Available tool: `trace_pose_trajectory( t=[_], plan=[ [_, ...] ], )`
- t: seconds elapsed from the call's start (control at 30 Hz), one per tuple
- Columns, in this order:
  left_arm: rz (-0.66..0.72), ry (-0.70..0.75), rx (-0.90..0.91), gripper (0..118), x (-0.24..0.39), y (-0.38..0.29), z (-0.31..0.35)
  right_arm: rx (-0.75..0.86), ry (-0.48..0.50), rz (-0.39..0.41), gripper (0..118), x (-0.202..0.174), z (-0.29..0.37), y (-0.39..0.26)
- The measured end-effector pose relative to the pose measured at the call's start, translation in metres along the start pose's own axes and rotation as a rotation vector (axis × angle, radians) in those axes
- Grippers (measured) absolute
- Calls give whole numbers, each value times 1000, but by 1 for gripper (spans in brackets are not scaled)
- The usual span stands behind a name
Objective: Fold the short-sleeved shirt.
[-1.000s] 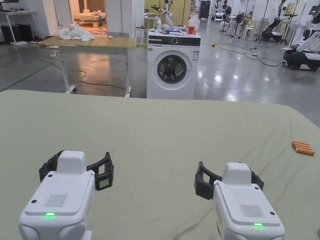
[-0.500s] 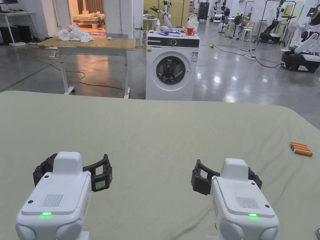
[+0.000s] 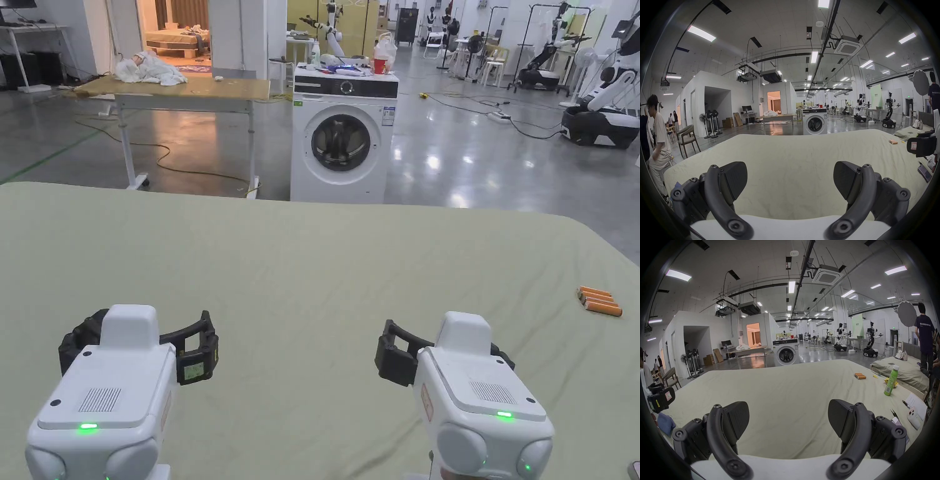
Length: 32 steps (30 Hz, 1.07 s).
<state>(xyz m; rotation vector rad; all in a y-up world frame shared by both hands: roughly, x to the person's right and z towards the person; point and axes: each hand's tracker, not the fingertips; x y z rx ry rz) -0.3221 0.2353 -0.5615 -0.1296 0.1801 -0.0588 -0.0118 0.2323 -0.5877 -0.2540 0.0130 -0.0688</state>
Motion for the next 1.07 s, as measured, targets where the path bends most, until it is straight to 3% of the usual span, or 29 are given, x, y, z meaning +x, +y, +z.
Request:
trace_pose_trajectory(
  t=[0.2,0.37,0.53,1.07],
  plan=[
    [5,6,-5,108,0,2,-1,-74,-3,-57,102,-3,-4,3],
    [1,5,-6,108,0,4,0,-93,-53,-35,102,-7,-8,1],
    [-6,6,0,108,-2,5,0,-109,-56,-69,101,-3,-8,3],
    [-12,-1,-13,108,-5,3,-2,-103,-91,-23,102,1,-17,6]
  ],
)
